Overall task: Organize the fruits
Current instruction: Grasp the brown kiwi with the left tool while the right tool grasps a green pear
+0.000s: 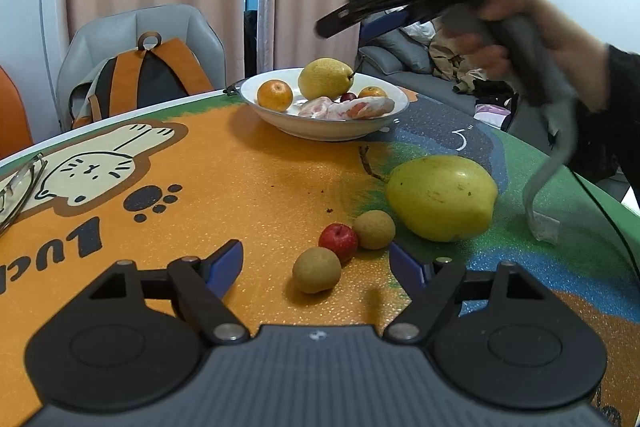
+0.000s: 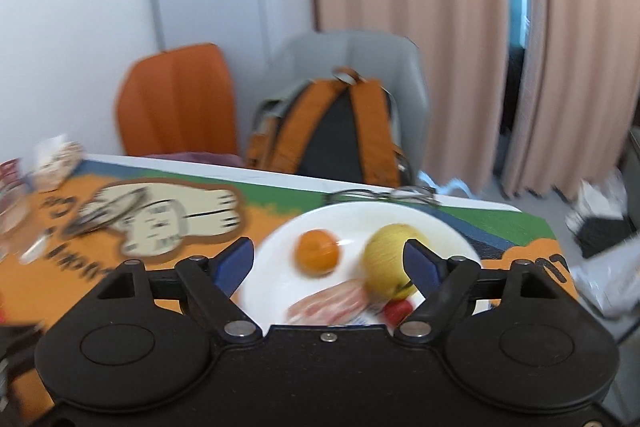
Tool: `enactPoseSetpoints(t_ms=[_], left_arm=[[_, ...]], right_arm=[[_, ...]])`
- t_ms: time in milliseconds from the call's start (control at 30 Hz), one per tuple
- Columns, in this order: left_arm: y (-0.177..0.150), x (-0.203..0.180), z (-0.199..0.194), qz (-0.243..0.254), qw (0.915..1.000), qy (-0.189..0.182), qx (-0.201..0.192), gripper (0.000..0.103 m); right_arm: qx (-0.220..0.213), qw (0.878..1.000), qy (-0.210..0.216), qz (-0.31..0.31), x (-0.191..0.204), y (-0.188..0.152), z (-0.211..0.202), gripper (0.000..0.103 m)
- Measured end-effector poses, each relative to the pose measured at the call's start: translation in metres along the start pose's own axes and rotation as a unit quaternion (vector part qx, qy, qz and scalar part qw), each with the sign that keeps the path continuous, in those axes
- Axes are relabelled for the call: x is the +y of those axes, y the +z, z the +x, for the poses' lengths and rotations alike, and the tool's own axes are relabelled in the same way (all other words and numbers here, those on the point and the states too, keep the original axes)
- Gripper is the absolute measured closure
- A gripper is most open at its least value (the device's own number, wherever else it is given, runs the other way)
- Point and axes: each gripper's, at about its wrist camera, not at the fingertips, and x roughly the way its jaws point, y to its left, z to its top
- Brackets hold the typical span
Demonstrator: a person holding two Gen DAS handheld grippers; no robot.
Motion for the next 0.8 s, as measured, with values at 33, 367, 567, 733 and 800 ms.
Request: enactPoseSetpoints(t_ms=[33,367,567,733,800], left_arm=[[0.0,0.0,0.0,0.001,1.0,-0.001,-0.001,0.023],[-0.001,-0.004,0.002,0.015,0.9999,-0.008,0.003,0.038],[-0.002,-0.002,0.008,0.011,0.9997,-0.01,0.019,0.054],[-0.002,-0.001,0.01,0.009,0.9996,-0.006,0.026,0.07],[-0.002,-0.001,0.01,0.006,0.9996,-0.006,0.027,0.076]], right_arm=[[-0.007,1.0,0.006,-0.007,0.006,-0.005,-0.011,0.021],[0.005,0.997,0.035,-0.069,0.047,-0.085,-0.066,0.014],[0.016,0.996,0.037,-0.076,0.059,-0.115,-0.07,0.014],[0.021,0.995,0.036,-0.088,0.066,-0.125,-0.069,0.014],[0.024,0.995,0.033,-0.092,0.068,-0.128,-0.065,0.014]])
